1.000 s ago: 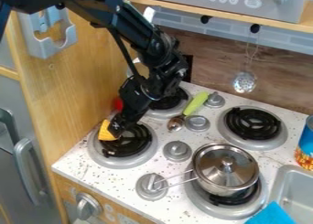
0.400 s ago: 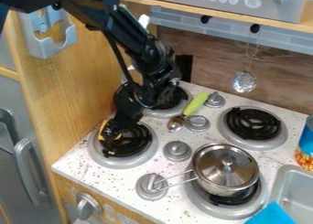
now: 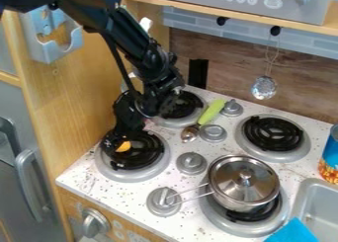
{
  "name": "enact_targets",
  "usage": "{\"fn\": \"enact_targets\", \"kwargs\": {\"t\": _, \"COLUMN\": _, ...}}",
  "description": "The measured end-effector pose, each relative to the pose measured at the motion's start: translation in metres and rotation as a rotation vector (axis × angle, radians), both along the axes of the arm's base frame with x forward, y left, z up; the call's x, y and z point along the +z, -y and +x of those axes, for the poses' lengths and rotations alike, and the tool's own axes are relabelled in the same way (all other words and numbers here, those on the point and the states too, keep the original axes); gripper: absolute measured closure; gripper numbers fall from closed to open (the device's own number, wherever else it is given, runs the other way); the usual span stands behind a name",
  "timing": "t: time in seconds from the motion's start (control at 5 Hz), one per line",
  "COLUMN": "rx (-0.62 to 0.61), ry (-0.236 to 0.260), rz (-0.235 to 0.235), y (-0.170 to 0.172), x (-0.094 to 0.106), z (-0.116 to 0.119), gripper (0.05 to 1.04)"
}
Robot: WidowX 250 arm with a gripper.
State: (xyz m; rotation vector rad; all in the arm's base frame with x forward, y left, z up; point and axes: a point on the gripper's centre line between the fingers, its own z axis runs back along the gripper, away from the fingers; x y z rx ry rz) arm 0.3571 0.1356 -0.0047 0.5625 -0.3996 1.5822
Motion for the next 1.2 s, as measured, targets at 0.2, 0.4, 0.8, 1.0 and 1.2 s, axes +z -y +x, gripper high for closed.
{"fn": "enact_targets", "kwargs": {"t": 0.2, "rx": -0.001, "ry": 0.016, "rz": -0.008, "y": -0.002, "x": -0.003, "z": 0.000, "gripper": 0.345}}
{"fn": "enact_targets", "kwargs": {"t": 0.4, "rx": -0.003, "ry": 0.020, "rz": -0.012, "y": -0.002, "x": -0.003, "z": 0.000, "gripper": 0.348}}
{"fn": "enact_targets", "kwargs": {"t": 0.8, "rx": -0.040, "ry": 0.005, "rz": -0.066, "y": 0.004, "x": -0.002, "z": 0.006, "gripper": 0.348}}
{"fn": "enact_targets", "kwargs": {"t": 1.0, "rx": -0.134, "ry": 0.006, "rz": -0.140, "y": 0.017, "x": 0.013, "z": 0.022, "gripper": 0.348}}
{"fn": "enact_targets", "kwargs": {"t": 1.2, "rx": -0.242, "ry": 0.044, "rz": -0.160, "y": 0.036, "x": 0.035, "z": 0.046, "gripper": 0.348}}
